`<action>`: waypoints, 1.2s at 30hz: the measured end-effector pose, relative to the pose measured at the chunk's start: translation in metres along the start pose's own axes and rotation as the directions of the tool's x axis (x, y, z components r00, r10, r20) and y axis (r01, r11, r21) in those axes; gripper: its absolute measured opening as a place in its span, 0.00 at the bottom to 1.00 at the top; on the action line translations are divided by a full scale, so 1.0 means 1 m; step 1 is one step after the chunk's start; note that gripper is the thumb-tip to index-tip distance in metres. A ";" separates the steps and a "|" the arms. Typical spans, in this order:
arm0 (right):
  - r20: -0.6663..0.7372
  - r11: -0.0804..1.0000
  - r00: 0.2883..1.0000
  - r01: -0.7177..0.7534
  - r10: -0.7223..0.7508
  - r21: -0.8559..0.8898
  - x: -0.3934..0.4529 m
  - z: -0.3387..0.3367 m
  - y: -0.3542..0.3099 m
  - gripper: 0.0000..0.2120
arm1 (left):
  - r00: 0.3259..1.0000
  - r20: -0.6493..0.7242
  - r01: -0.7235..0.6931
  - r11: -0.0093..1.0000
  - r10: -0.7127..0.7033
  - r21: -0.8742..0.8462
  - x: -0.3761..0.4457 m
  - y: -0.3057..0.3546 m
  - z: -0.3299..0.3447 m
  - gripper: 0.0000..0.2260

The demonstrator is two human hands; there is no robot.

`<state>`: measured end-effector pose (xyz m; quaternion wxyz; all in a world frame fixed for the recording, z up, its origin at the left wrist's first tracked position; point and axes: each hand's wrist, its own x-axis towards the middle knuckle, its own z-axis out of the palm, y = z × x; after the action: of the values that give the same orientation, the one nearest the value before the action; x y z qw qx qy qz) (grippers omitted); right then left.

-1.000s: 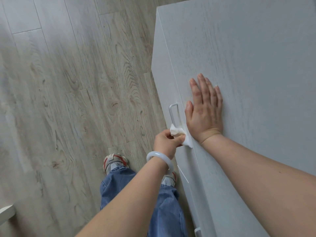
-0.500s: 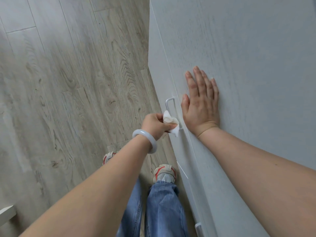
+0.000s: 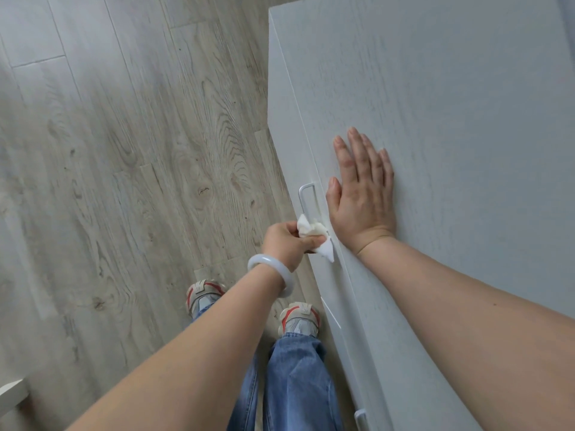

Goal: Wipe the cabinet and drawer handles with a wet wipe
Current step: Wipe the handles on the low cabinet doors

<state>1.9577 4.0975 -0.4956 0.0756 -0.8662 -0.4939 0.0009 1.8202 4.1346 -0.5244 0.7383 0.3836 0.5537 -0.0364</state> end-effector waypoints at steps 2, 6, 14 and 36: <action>0.002 1.000 1.000 -0.001 0.001 0.001 0.000 0.000 0.000 0.28 | 1.000 -0.010 -0.027 1.000 0.027 -0.014 0.001 0.014 -0.008 0.06; 0.013 1.000 1.000 0.000 0.000 -0.003 0.000 0.000 0.000 0.28 | 0.986 -0.121 -0.119 0.992 0.114 -0.034 0.018 0.053 -0.026 0.05; 0.012 1.000 1.000 -0.006 0.006 -0.002 0.000 -0.001 0.000 0.28 | 1.000 -0.003 -0.010 0.993 0.011 0.118 0.006 0.031 -0.012 0.03; 0.017 1.000 1.000 -0.010 0.010 -0.011 0.000 -0.002 -0.002 0.28 | 0.987 -0.152 -0.089 0.971 0.056 -0.220 0.013 0.048 -0.010 0.04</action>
<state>1.9566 4.0981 -0.4930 0.0663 -0.8690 -0.4902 0.0060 1.8405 4.1787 -0.5112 0.7359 0.3185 0.5919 0.0817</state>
